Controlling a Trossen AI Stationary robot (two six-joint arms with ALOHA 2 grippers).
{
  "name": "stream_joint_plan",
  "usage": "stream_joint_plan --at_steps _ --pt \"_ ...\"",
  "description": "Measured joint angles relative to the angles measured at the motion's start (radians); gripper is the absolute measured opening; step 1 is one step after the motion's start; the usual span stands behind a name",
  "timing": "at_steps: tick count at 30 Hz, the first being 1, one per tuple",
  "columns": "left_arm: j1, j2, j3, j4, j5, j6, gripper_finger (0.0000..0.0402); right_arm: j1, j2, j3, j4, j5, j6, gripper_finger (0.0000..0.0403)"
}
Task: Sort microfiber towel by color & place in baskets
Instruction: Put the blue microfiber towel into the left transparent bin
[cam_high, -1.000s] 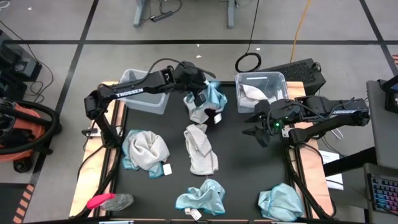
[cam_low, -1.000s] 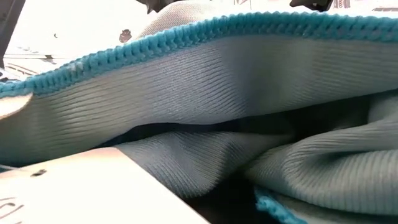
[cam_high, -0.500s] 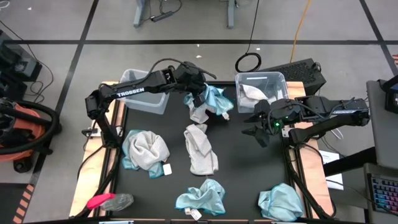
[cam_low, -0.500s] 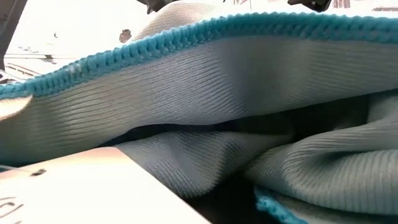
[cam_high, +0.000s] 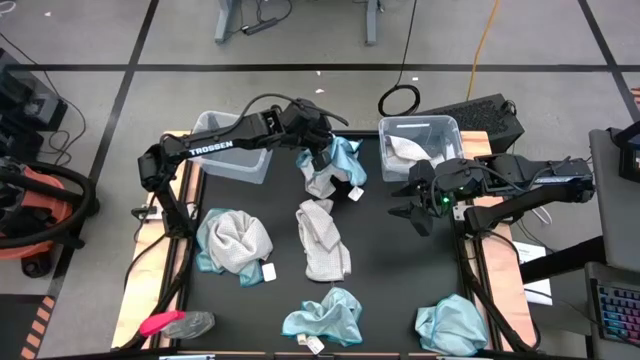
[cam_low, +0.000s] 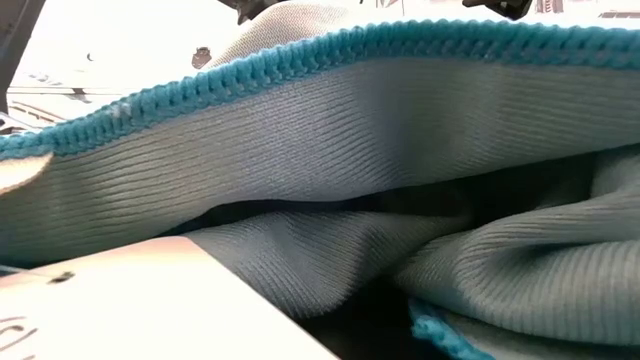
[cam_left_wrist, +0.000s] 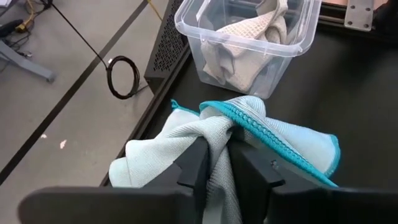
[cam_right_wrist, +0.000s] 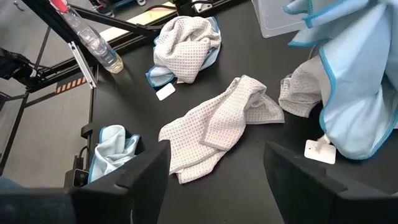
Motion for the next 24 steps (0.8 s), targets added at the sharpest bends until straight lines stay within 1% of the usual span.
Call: stream_joint_plan --at_steps 3,9,12,16,19,22,24 --pt "0.0 0.002 0.0 0.005 0.0 0.0 0.0087 0.0 0.0 0.0 0.0 0.0 0.0 0.0247" --pt "-0.005 0.006 0.0 0.002 0.007 0.014 0.0089 0.0 0.0 0.0 0.0 0.0 -0.002 0.0247" --pt "-0.006 0.006 0.0 -0.009 0.04 0.023 0.0088 0.0 0.0 0.0 0.001 0.0 -0.002 0.0247" --pt "-0.012 0.007 -0.038 -0.02 0.123 0.027 0.0091 0.0 0.0 0.0 0.001 0.0 -0.002 0.0247" --pt "-0.03 0.045 -0.073 -0.052 0.129 0.034 0.011 0.0 0.0 0.0 0.002 0.0 0.0 0.0247" --pt "-0.05 0.1 -0.112 -0.05 0.118 0.041 0.0145 0.0 0.0 0.0 0.007 0.0 0.003 0.0247" --pt "-0.066 0.147 -0.116 -0.045 0.108 0.076 0.0171 0.0 0.0 0.0 0.007 0.0 0.009 0.0247"
